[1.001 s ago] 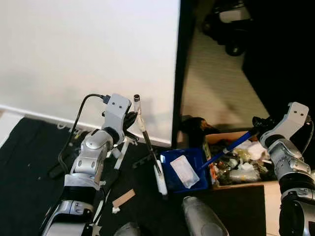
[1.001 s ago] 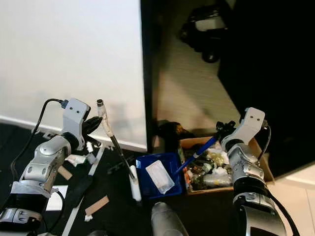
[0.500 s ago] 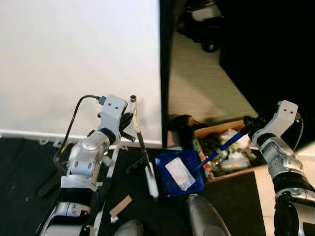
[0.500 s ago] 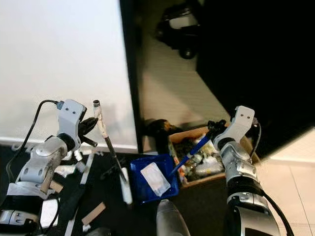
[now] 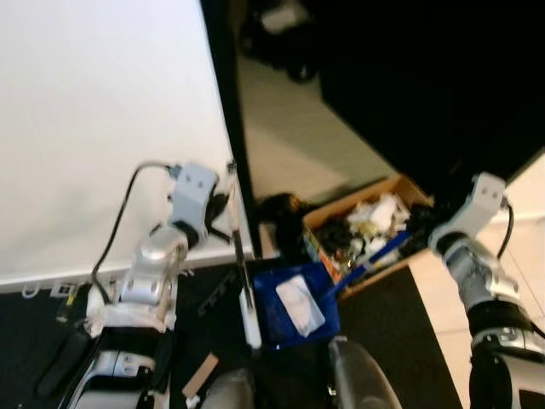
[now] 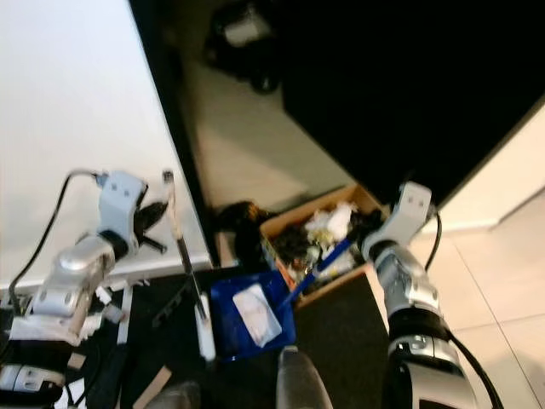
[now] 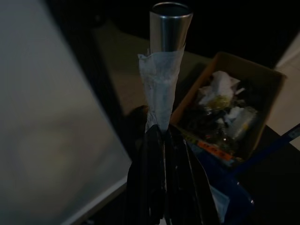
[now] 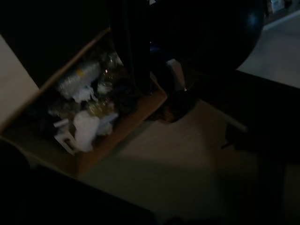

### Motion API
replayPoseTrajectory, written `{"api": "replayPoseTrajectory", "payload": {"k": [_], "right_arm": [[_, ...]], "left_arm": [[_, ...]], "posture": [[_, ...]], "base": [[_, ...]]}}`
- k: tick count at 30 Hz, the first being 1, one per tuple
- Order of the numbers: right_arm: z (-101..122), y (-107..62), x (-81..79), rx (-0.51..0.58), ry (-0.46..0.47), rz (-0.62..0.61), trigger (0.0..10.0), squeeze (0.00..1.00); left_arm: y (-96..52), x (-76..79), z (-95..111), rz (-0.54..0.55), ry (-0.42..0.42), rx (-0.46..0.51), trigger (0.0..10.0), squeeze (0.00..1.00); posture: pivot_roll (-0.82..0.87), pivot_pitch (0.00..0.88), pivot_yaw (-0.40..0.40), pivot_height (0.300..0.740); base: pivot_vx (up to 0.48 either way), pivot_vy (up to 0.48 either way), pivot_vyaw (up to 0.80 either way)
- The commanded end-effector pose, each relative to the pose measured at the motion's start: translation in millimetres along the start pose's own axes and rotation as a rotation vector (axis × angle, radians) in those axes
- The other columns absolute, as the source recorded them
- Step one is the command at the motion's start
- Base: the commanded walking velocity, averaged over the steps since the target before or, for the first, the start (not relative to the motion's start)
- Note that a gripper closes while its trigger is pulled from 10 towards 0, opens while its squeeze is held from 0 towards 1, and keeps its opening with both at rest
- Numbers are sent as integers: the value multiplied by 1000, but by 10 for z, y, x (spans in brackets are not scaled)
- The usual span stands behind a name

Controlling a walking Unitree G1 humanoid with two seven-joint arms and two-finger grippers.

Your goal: Sweep floor

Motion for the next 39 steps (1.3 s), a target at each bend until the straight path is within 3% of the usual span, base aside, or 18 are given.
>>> {"api": "replayPoseTrajectory", "payload": {"k": [1, 13, 20, 28, 36, 39], "right_arm": [[-44, -16, 25, -15, 25, -4, 10000, 0], [-146, -11, -36, -51, 42, 16, 10000, 0], [-396, -29, -97, -154, 39, 41, 10000, 0], [-448, -36, -128, -166, 45, 52, 10000, 0], [-312, -31, -118, -156, -40, 58, 10000, 0], [-106, -5, -151, -94, -41, 76, 10000, 0]], "left_arm": [[-10, -32, 52, 2, 6, 18, 10000, 0], [-26, -64, 42, -3, 17, 14, 10000, 0], [-44, -92, 15, -14, 39, 2, 10000, 0], [-55, -108, 5, -19, 46, -1, 10000, 0], [-49, -179, -5, 18, 35, -8, 10000, 0], [-40, -218, -9, 49, 19, -12, 10000, 0]], "posture": [[7, 50, 28, 740], [11, 44, 31, 740], [13, 34, 34, 740], [10, 26, 34, 740], [6, 22, 35, 740], [5, 23, 34, 740]], "base": [[0, 0, -800], [0, 0, -800], [0, 0, -800], [0, 0, -800], [0, 0, -800], [0, 0, 0]]}}
Point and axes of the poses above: a point about 5 cm out from each wrist's last joint towards the gripper, its own y axis pointing out of the wrist towards the gripper, its own z axis along the axis of the wrist's last joint, x = y × z, the point moved 6 cm from there along y, pointing out of the wrist towards the gripper, and after that the axes turned 15 degrees about y, right-handed, at the moved point
